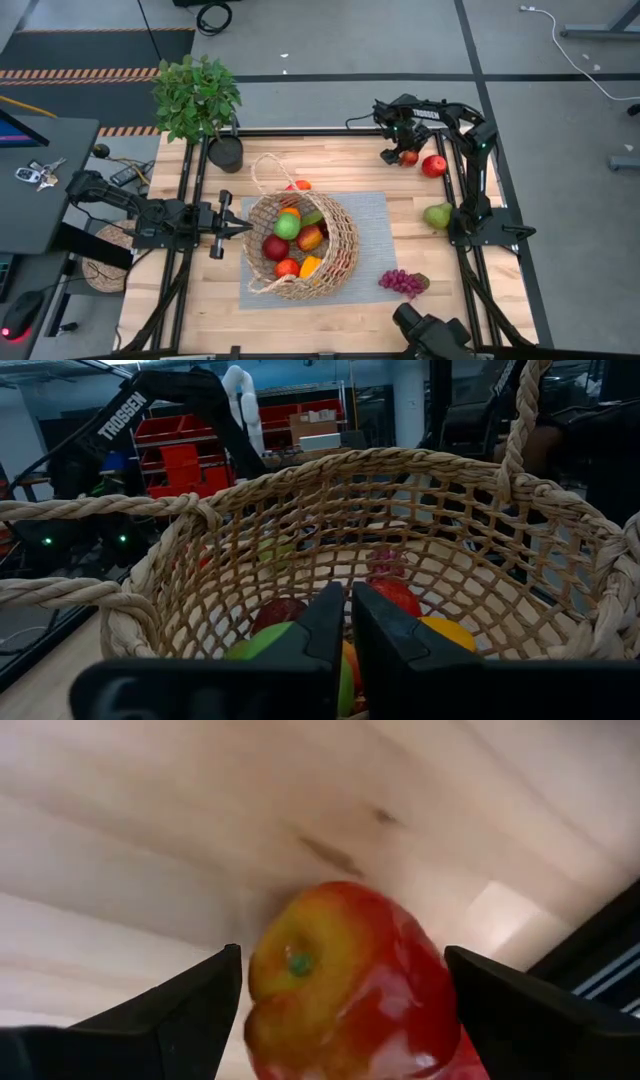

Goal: Build produce basket
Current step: Put the red apple into the brown woven basket

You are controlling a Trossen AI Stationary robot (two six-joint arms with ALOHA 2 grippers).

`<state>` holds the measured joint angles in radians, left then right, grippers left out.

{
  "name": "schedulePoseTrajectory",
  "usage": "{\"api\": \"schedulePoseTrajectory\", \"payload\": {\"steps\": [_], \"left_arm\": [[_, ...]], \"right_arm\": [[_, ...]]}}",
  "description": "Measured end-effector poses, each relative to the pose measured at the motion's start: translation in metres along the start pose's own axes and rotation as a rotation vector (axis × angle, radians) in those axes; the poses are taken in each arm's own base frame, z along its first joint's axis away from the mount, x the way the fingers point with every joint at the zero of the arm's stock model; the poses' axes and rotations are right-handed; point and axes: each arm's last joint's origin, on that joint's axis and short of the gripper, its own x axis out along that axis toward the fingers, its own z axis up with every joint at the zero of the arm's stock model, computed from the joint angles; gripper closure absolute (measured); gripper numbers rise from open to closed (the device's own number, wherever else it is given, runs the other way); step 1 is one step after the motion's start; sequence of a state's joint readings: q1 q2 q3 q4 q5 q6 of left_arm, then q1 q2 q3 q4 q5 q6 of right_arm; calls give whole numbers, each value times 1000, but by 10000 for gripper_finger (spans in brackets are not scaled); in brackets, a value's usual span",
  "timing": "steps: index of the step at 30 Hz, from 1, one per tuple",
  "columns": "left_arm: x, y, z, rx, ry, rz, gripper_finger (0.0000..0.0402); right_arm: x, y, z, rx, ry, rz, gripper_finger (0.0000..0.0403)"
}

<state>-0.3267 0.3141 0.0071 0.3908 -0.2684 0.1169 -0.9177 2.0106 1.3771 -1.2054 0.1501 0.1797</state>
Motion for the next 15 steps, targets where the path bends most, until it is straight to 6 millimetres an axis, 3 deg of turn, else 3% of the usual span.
{"api": "schedulePoseTrajectory", "payload": {"steps": [15], "left_arm": [[0,0,0,0,0,0,367]], "right_arm": [[9,7,-3,-7,-10,-20,55]]}}
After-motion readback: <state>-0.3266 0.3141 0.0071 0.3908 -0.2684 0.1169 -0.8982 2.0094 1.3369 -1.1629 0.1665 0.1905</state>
